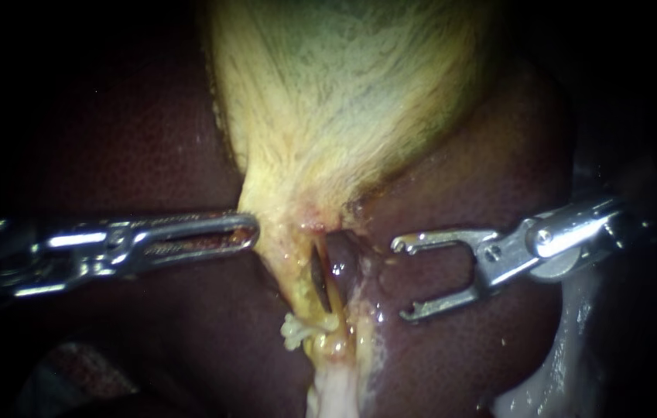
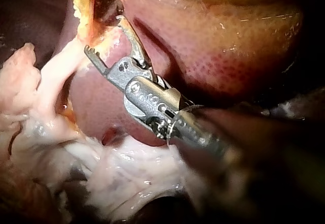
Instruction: Going back second clip left tube
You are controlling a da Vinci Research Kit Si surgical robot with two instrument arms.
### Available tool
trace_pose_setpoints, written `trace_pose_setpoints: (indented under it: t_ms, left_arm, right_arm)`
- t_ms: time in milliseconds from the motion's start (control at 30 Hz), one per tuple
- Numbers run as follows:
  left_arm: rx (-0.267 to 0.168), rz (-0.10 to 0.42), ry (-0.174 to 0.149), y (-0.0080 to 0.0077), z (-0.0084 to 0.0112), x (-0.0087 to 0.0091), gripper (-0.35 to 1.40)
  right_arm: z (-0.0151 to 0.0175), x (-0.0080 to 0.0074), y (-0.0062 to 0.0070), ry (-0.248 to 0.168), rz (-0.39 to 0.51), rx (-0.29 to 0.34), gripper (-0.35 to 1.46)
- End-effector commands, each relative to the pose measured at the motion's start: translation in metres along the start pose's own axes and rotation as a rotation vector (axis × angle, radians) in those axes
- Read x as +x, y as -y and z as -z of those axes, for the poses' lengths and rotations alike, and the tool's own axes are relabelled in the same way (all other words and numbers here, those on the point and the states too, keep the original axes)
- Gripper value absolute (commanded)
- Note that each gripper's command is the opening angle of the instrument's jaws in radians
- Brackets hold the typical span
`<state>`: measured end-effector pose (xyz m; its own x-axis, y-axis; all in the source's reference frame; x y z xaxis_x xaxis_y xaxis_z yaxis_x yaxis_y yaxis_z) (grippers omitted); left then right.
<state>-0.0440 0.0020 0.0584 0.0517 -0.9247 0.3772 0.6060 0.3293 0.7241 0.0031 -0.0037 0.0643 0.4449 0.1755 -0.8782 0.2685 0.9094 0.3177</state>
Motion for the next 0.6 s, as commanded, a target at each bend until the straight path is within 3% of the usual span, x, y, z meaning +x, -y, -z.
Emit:
trace_pose_setpoints:
  t_ms: [33, 300, 600]
  left_arm:
    - [0.0, 0.0, -0.001, 0.0, -0.0001, 0.0, -0.35]
    - [0.004, -0.002, -0.002, 0.0, -0.001, 0.0004, -0.35]
    - [0.021, -0.008, -0.009, -0.0007, -0.0054, 0.0014, -0.35]
  right_arm:
    - [0.0002, 0.0002, 0.0, 0.002, 0.005, 0.002, 0.6]
    - [0.0013, 0.0005, -0.0002, 0.012, 0.015, -0.027, 0.6]
    - [0.0012, 0.0006, 0.0, 0.015, 0.016, -0.035, 0.6]
